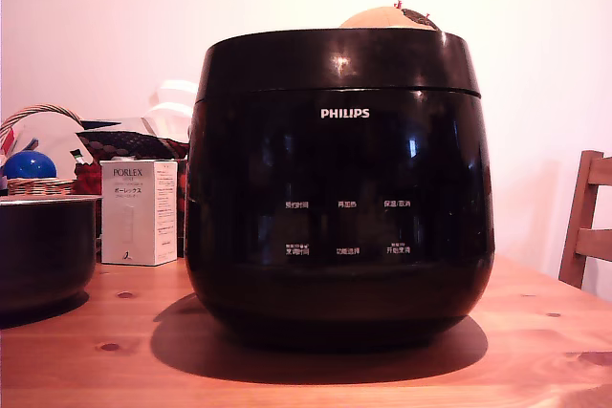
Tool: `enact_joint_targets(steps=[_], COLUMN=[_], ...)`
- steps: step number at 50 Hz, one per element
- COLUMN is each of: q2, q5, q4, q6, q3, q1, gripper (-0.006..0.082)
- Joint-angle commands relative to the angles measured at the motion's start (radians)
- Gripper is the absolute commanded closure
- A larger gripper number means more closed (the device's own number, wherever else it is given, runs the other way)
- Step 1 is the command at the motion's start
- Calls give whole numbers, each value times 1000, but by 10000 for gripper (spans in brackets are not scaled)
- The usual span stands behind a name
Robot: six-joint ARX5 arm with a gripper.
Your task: Open the rice cooker by pressing the large metal button on the top of its lid with medium force
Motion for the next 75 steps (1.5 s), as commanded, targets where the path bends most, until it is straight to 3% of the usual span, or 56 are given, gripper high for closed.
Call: enact_joint_targets(steps=[1,22,28,29,33,34,36,37,50,54,55,70,75], q2=[-14,-14,-14,-14,-14,-14,-14,-14,-14,-14,-14,24,80], q5=[99,102,132,143,207,225,267,297,616,708,730,899,927], q4=[29,42,90,96,143,154,174,177,233,232,232,179,180], q6=[40,10,-105,-187,-197,-311,-311,-375,-583,-583,-647,-695,-770], q3=[7,7,7,7,7,8,10,12,48,57,60,97,112], q1=[43,43,42,42,40,38,33,31,-31,-57,-64,-149,-172], gripper=[786,786,786,786,786,786,786,786,786,786,786,786,786])
